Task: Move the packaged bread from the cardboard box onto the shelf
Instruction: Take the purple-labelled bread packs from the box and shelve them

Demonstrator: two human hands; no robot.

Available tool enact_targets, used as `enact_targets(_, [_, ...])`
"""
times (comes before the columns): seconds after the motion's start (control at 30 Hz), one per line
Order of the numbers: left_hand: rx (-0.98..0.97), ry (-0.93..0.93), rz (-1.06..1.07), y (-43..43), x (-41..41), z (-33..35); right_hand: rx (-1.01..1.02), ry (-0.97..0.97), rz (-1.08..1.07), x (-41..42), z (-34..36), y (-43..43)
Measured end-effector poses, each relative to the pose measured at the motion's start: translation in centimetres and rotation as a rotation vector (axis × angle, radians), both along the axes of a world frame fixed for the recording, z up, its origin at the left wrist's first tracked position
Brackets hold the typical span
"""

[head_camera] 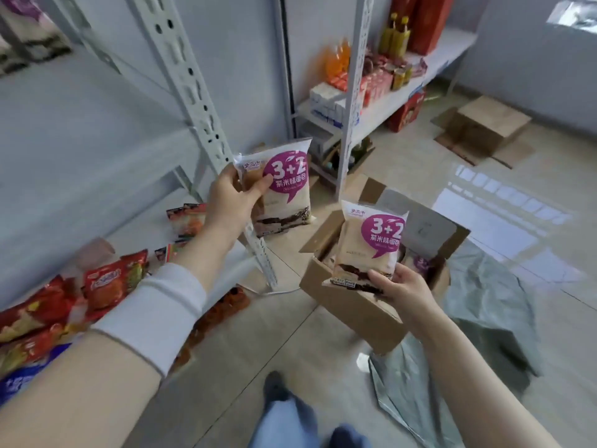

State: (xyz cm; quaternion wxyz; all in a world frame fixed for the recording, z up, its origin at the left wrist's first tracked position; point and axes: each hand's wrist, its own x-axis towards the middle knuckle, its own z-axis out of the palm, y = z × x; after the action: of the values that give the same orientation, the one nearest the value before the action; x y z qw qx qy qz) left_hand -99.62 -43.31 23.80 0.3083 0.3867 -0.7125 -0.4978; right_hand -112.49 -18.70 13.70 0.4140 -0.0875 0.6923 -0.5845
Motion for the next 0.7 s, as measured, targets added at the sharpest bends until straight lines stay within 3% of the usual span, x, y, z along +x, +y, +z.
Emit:
enact_targets(0.2, [-0.165, 0.064, 0.193, -7.2, 12.2, 8.8, -0.152, 0.116, 0.202, 6.6, 8.6, -10.5])
enact_targets(0.4, [-0.137, 0.1, 0.307, -17.0, 23.4, 12.0, -0.27, 0.161, 0.31, 14.0, 13.1, -24.7])
enact_targets(0.7, [-0.106, 0.094, 0.39, -30.2, 26.1, 10.9, -0.304, 0.211, 0.371, 15.5, 15.1, -42.4])
